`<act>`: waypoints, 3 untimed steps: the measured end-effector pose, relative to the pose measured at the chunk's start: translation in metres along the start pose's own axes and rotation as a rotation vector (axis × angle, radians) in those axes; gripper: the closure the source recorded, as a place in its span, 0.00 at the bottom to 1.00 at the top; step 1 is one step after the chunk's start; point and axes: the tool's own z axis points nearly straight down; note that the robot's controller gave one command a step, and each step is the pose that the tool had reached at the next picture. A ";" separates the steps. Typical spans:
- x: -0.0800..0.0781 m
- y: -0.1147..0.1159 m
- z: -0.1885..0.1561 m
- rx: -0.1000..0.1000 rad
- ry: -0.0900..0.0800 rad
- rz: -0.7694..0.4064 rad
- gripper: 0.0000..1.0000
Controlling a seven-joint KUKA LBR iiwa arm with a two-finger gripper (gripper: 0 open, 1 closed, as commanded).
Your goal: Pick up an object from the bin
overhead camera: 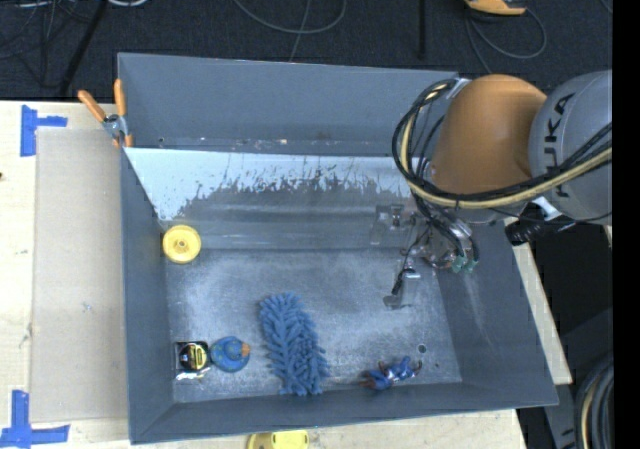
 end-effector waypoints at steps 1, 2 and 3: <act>-0.001 0.000 -0.005 0.000 -0.007 -0.001 0.00; -0.001 0.036 0.023 0.003 -0.012 -0.050 0.00; 0.000 0.084 0.080 0.000 -0.012 -0.073 0.00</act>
Offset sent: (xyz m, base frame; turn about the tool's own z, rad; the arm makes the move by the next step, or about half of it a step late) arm -0.0013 0.0753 -0.0519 -0.0989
